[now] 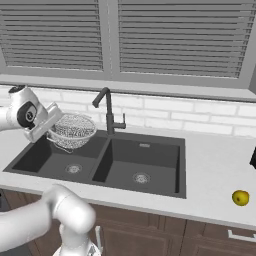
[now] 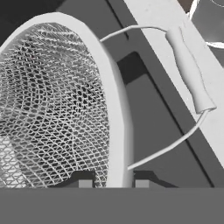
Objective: Put the colander in the sink, put the pear in the colander, and turn on the sink faucet and pour water over the colander.
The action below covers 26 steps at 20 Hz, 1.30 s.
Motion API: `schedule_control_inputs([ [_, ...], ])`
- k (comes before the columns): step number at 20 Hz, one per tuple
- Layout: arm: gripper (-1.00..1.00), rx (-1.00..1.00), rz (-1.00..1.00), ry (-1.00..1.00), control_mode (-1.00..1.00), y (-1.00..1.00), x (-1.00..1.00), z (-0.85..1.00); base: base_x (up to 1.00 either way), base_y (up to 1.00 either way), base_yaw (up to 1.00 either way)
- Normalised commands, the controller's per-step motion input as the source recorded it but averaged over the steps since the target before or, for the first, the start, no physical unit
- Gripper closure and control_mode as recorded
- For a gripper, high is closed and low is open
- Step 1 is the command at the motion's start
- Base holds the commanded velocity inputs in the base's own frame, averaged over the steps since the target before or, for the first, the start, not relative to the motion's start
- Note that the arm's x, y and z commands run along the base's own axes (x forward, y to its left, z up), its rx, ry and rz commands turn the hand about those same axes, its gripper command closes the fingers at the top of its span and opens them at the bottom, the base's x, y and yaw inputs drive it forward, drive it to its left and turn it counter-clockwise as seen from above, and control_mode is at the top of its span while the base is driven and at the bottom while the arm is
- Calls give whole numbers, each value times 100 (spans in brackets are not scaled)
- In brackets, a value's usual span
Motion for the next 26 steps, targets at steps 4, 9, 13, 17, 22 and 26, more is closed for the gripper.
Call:
schedule_control_inputs([
  [4, 100, 11, -15, -14, -100, 0, 29, -39, 0, 0, 0],
  [9, 100, 2, -8, 0, -100, 23, 44, -20, 0, 0, 0],
  [13, 100, 0, -11, 4, -100, 62, 26, -17, 0, 0, 0],
  [17, 100, 0, -14, 9, -100, 75, 0, -13, 0, 0, 0],
  [22, 100, 0, -20, 15, -100, 39, -1, -21, 0, 0, 0],
  [26, 100, 0, -23, 12, -100, 7, 2, -34, 0, 0, 0],
])
